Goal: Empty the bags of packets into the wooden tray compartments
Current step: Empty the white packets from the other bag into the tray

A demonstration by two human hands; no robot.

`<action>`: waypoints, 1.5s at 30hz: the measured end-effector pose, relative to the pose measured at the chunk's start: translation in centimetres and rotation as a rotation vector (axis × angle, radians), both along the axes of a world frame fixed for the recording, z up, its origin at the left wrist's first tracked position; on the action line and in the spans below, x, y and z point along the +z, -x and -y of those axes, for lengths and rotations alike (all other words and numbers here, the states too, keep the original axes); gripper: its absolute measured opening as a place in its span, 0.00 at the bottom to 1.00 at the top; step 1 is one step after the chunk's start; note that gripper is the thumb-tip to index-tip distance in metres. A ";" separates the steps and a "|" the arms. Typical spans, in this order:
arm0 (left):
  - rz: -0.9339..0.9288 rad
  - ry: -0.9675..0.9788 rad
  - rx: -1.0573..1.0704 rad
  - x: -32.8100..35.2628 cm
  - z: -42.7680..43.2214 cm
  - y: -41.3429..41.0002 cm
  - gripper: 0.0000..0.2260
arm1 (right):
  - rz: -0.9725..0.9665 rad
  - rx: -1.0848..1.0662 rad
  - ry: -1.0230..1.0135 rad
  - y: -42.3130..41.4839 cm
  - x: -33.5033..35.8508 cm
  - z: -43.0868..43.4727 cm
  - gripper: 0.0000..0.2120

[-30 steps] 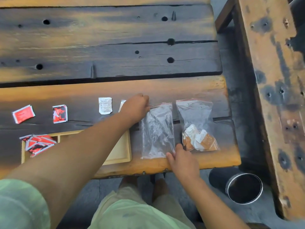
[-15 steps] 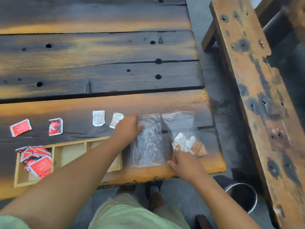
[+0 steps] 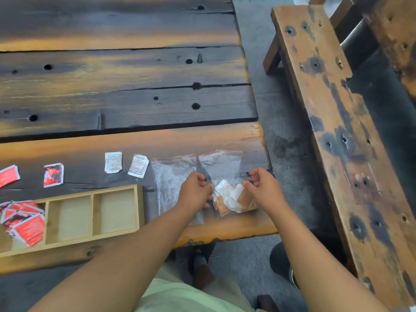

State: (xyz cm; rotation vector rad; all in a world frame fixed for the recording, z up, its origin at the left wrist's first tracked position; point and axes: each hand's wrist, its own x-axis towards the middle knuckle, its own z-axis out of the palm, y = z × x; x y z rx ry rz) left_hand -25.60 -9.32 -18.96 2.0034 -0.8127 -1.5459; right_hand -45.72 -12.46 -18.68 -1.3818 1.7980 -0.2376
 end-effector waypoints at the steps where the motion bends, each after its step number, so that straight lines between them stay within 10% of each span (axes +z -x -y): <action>1: -0.005 -0.010 0.020 -0.1 0.1 0.4 0.12 | -0.007 -0.011 -0.007 0.2 -0.5 0.1 0.18; 11: -0.014 0.065 0.036 0.0 0.0 1.6 0.06 | 0.208 -0.228 -0.076 0.0 -1.4 -1.2 0.02; 19: -0.119 0.208 0.059 4.4 -1.7 -1.2 0.11 | 0.494 -0.165 0.023 -1.2 2.3 -2.5 0.09; 40: -0.269 0.535 0.154 13.3 -13.3 -27.6 0.10 | 0.849 -0.022 0.001 -29.9 14.9 -8.2 0.20; 45: -0.310 0.537 0.146 13.6 -16.4 -32.6 0.12 | 0.857 -0.055 0.078 -36.2 15.7 -10.1 0.08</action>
